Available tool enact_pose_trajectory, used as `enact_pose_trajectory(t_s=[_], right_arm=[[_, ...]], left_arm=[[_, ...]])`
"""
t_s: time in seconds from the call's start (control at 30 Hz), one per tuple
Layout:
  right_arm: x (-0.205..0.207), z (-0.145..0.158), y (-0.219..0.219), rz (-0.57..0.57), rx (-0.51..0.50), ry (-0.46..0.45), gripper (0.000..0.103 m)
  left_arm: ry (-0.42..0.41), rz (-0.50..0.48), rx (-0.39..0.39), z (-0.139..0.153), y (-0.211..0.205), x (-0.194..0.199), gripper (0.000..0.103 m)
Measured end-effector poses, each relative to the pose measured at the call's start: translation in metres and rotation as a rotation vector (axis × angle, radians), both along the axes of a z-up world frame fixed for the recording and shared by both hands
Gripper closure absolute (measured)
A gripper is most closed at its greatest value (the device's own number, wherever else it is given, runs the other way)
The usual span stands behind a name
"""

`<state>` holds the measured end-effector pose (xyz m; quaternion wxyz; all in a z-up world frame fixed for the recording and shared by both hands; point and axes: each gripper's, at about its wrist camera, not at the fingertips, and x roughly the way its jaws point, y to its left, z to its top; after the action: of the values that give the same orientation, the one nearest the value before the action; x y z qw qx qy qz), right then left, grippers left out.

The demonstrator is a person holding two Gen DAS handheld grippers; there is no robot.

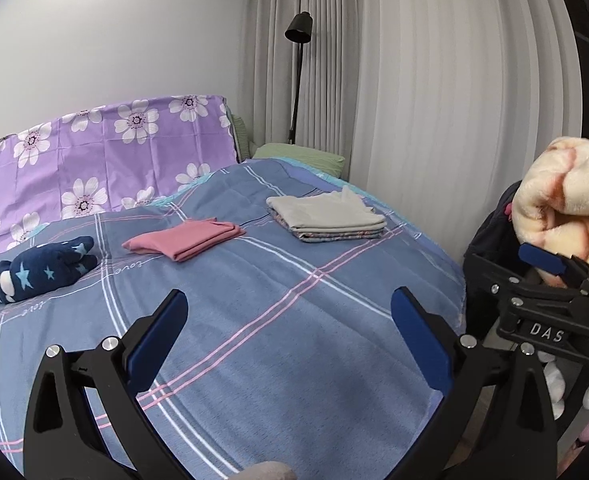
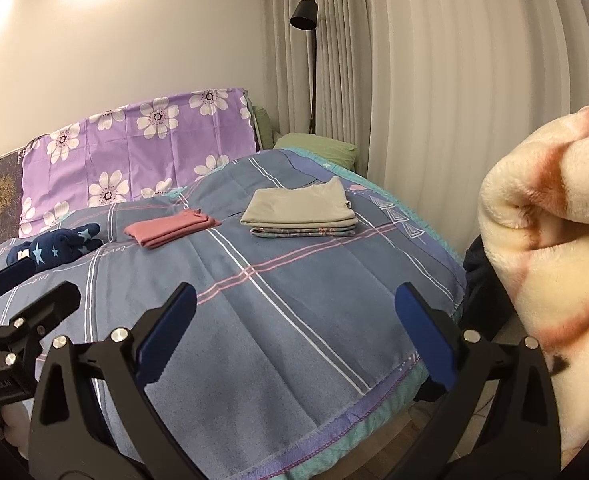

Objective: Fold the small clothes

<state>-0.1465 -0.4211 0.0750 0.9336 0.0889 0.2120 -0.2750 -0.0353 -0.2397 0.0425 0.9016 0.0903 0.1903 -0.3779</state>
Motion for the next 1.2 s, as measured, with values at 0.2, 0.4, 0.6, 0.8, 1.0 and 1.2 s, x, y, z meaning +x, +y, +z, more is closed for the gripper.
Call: enact_pose_trajectory(t_s=[0.2,0.4,0.6,0.8,1.0,1.2], right_arm=[[0.002,-0.002,0.004,-0.003,-0.006,0.019,0.002],[0.002,-0.002,0.007,0.001,-0.006,0.028,0.002],[0.001,-0.002,0.008,-0.003,-0.001,0.031,0.002],[0.000,-0.002,0.008,-0.004,0.002,0.031,0.002],[0.000,-0.002,0.008,-0.004,0.002,0.032,0.002],[-0.004,-0.007,0.009,-0.003,0.013,0.032,0.002]], left_arm=[[-0.003,-0.008,0.021,-0.003,0.001,-0.006,0.001],[-0.001,-0.022,0.030,-0.006,0.002,-0.008,0.001],[0.003,-0.026,0.035,-0.007,0.003,-0.011,0.001],[-0.001,-0.034,0.038,-0.007,0.003,-0.014,0.001],[-0.002,-0.043,0.048,-0.009,0.003,-0.017,0.001],[-0.002,-0.051,0.055,-0.010,0.001,-0.019,0.001]])
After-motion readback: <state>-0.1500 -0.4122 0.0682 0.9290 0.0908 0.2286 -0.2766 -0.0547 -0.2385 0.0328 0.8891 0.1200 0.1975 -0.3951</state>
